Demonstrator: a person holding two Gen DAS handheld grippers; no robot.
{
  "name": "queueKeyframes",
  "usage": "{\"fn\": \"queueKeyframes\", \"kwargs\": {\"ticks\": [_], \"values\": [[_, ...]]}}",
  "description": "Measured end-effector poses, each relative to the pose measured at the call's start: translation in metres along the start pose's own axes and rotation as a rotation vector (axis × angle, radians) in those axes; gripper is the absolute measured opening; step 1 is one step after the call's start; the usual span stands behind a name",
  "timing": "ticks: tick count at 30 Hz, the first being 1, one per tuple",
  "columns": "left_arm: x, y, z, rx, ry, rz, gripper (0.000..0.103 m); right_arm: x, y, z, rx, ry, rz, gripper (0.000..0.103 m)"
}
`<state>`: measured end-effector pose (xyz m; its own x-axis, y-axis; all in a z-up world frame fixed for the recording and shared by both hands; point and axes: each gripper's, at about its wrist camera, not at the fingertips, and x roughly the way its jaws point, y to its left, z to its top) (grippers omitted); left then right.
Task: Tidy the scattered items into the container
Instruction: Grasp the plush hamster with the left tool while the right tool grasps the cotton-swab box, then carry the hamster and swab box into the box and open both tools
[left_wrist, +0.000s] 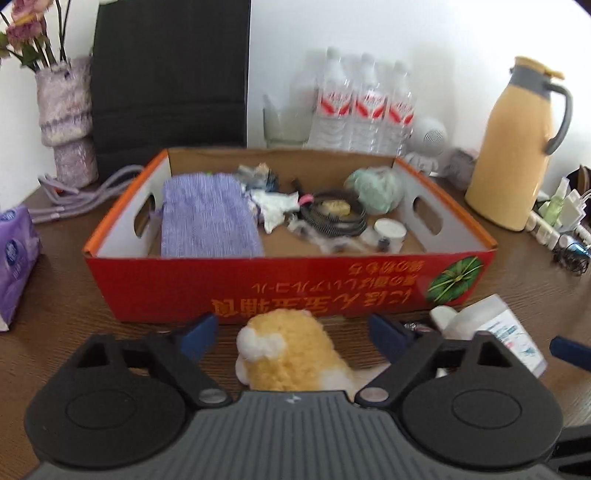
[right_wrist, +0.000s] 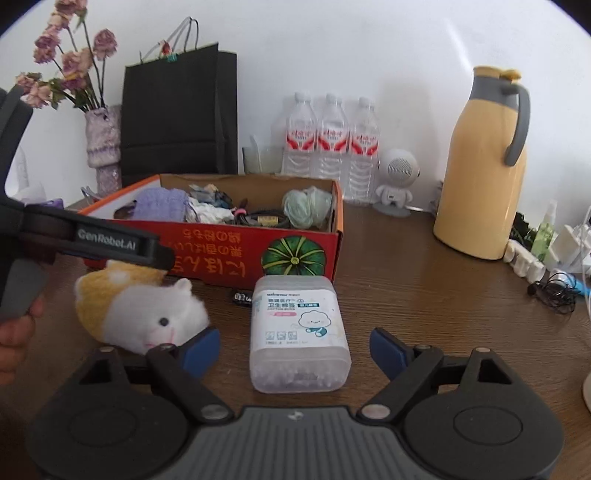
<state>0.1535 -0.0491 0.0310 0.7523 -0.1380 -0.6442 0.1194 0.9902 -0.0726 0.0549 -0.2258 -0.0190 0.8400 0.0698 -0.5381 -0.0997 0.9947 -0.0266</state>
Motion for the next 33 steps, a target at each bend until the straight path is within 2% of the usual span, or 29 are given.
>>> {"fn": "queueKeyframes", "kwargs": {"ticks": [1,4,5,6,7,12,14,17,19,24,28,33], "values": [[0.004,0.005,-0.002,-0.016,0.023,-0.015,0.057,0.007,0.001,0.002,0.0,0.015,0.004,0.086],[0.002,0.017,-0.009,-0.041,0.021,-0.045,0.052,0.025,0.006,0.008,-0.014,0.047,0.004,0.079],[-0.002,0.018,-0.011,-0.036,0.018,-0.045,0.051,0.031,0.007,0.009,-0.018,0.059,0.003,0.075],[-0.009,0.02,-0.014,-0.036,0.012,-0.045,0.049,0.036,0.008,0.01,-0.018,0.078,-0.006,0.067],[-0.019,0.021,-0.017,-0.037,-0.006,-0.055,0.048,0.039,0.009,0.01,-0.013,0.091,-0.011,0.064],[-0.078,0.024,-0.038,-0.044,-0.122,-0.049,0.047,0.03,0.006,0.007,0.022,0.099,0.027,0.064],[-0.101,0.026,-0.049,-0.061,-0.161,-0.031,0.047,0.013,0.006,0.004,0.048,0.068,0.042,0.064],[-0.132,0.027,-0.068,-0.053,-0.217,0.041,0.047,-0.02,0.012,-0.001,0.051,0.003,0.037,0.064],[-0.147,0.028,-0.08,-0.065,-0.228,0.077,0.047,-0.044,0.016,-0.006,0.064,-0.047,0.052,0.064],[-0.182,0.031,-0.11,-0.094,-0.256,0.112,0.047,-0.099,0.034,-0.026,0.05,-0.172,0.048,0.064],[-0.201,0.029,-0.127,-0.111,-0.248,0.093,0.047,-0.133,0.048,-0.046,0.039,-0.213,0.077,0.064],[-0.217,0.022,-0.134,-0.093,-0.29,0.096,0.047,-0.155,0.058,-0.063,0.008,-0.23,0.098,0.064]]}}
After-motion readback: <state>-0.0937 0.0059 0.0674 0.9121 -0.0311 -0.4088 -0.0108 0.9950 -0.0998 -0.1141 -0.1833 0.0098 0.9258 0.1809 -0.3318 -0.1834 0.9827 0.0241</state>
